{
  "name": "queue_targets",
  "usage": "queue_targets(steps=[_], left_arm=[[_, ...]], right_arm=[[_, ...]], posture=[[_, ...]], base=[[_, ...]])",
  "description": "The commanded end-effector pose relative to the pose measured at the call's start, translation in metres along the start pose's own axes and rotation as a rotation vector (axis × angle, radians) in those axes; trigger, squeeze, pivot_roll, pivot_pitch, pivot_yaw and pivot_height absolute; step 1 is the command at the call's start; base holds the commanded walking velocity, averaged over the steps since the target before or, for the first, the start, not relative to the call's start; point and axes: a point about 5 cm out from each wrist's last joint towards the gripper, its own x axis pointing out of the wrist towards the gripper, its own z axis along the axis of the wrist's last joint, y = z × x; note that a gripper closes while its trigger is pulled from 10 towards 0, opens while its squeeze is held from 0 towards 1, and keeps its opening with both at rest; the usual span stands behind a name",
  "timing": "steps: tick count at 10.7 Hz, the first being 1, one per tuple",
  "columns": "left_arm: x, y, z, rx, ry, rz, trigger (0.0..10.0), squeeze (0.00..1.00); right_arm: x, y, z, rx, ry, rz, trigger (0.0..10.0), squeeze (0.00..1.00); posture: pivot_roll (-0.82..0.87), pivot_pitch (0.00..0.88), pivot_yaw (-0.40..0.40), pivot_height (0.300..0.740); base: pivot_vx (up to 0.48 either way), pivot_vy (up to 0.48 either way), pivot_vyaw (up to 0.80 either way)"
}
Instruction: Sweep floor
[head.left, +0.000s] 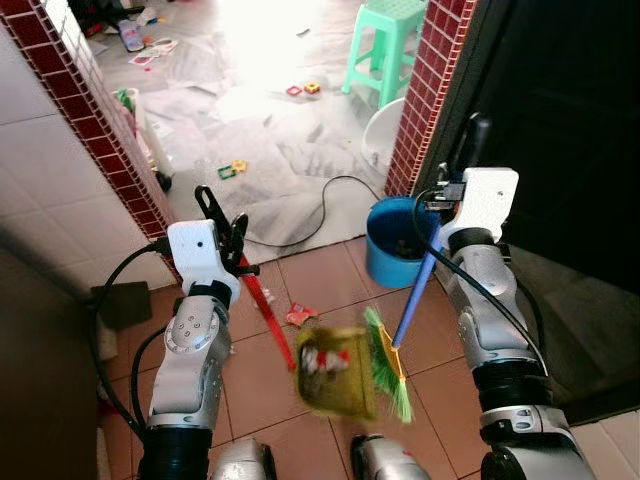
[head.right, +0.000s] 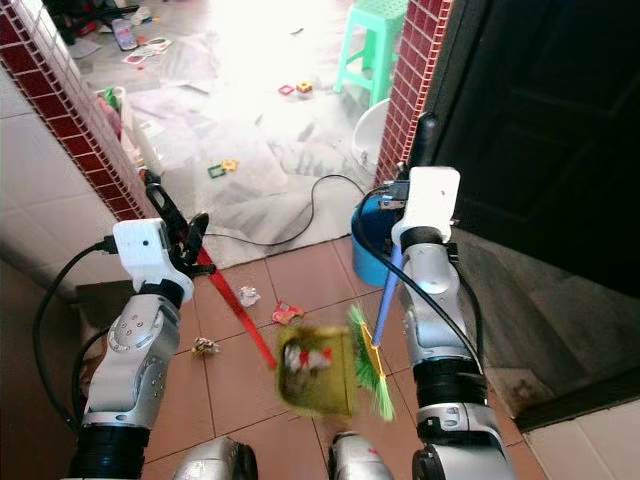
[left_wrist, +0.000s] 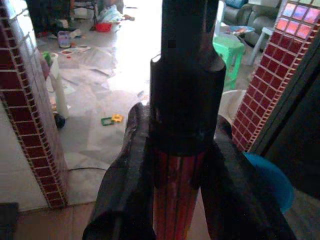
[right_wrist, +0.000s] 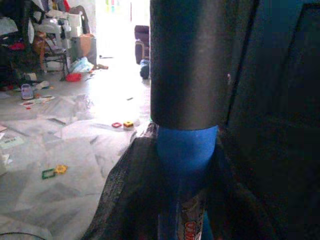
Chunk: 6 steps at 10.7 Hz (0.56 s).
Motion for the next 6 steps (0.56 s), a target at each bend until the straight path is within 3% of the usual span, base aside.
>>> queue_targets(steps=[1, 4, 6], left_arm=[[0.0038, -0.0016, 0.0193, -0.003, -0.078, -0.009, 10.0, 0.00], [0.0063, -0.0019, 0.0200, -0.011, -0.075, -0.011, 10.0, 0.00], [0.0066, -0.0030, 0.0196, -0.019, -0.072, -0.010, 10.0, 0.00]], right_arm=[[0.0042, 0.0047, 0.0081, 0.010, -0.035, 0.011, 10.0, 0.00], [0.0066, 0.0037, 0.0094, 0.012, -0.039, 0.006, 10.0, 0.00], [0.0070, 0.0043, 0.0083, 0.013, -0.033, 0.010, 10.0, 0.00]], posture=[[-0.11, 0.050, 0.051, 0.740], [-0.11, 0.054, 0.052, 0.740], [-0.11, 0.053, 0.050, 0.740]], base=[[0.000, 0.000, 0.00], [0.000, 0.000, 0.00], [0.000, -0.249, 0.00]])
